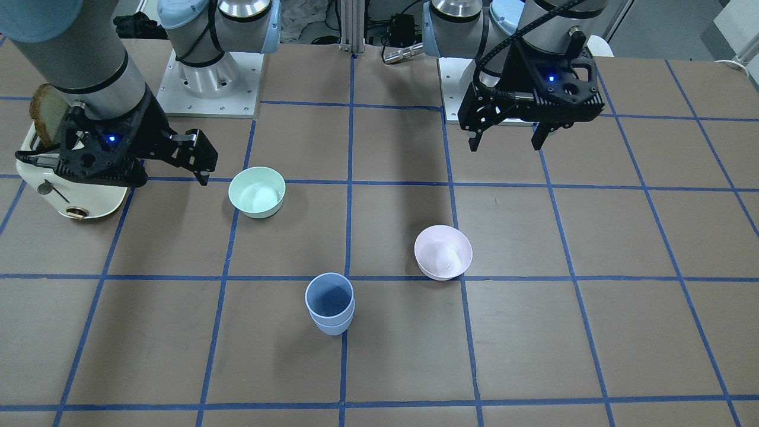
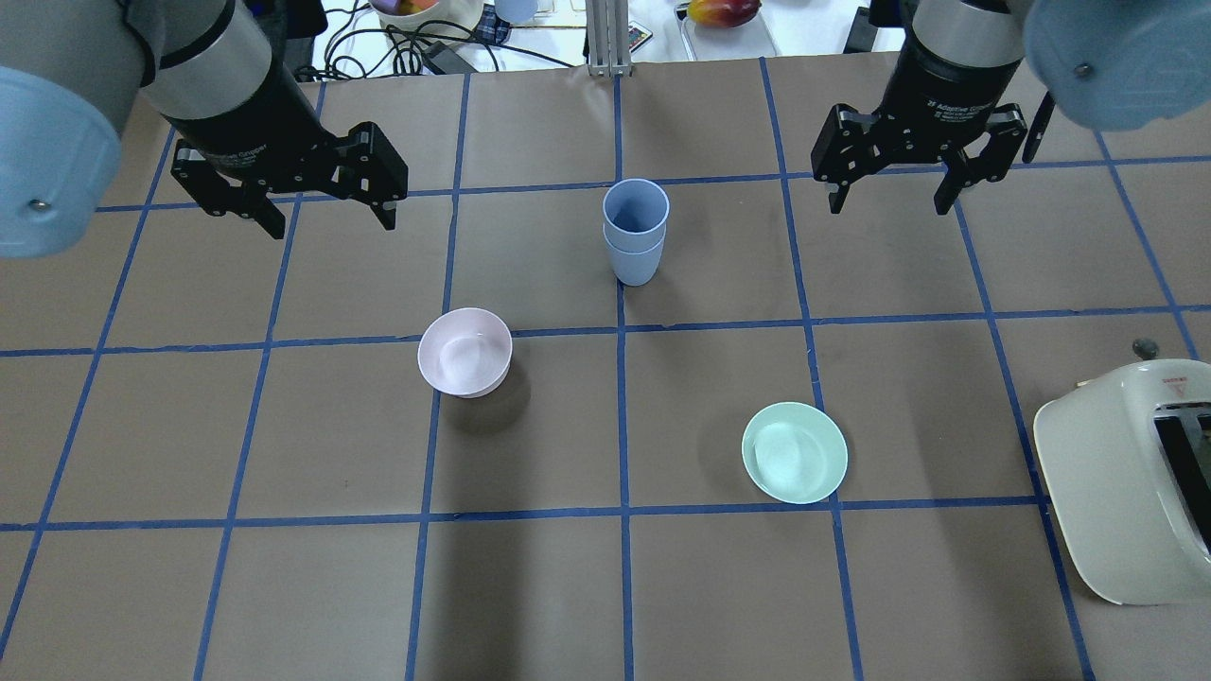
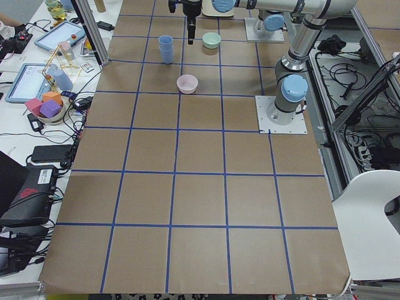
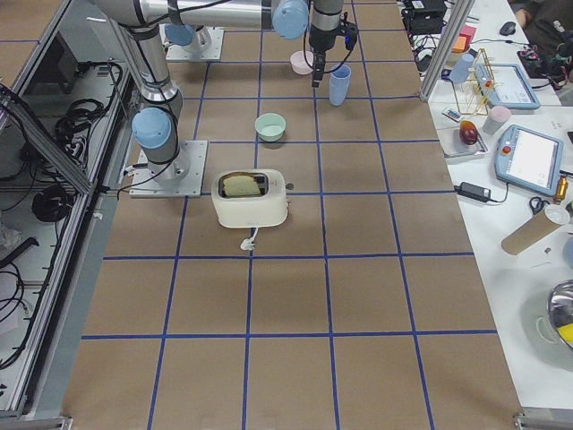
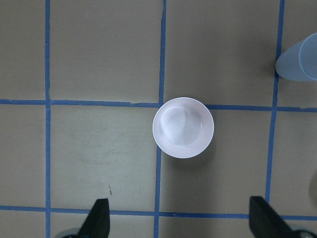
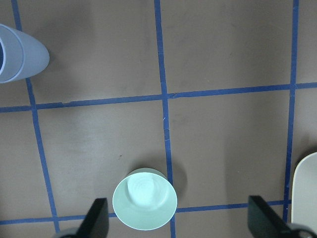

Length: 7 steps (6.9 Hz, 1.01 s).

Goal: Stack blue cups with both arms

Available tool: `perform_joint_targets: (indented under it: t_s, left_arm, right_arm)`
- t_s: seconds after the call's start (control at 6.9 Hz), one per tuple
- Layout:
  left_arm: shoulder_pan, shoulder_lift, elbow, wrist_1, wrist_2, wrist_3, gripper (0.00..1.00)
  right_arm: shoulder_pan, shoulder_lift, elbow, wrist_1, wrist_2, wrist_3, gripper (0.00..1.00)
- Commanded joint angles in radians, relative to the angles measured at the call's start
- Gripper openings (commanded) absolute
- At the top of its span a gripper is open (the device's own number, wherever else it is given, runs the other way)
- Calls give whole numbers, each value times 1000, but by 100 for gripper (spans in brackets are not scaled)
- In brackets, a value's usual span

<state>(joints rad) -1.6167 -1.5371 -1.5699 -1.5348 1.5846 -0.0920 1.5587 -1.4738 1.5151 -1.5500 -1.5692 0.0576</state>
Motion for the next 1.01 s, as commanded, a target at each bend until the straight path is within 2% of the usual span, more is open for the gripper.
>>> perform_joint_targets:
  t_s: [0.0, 0.87]
  left_arm:
    - [0, 0, 1, -4, 0, 0, 100]
    - [3, -5, 5, -8, -1, 0, 100]
  right_arm:
    - [3, 0, 2, -2, 0, 1, 100]
    - [0, 12, 7, -13, 3, 2, 100]
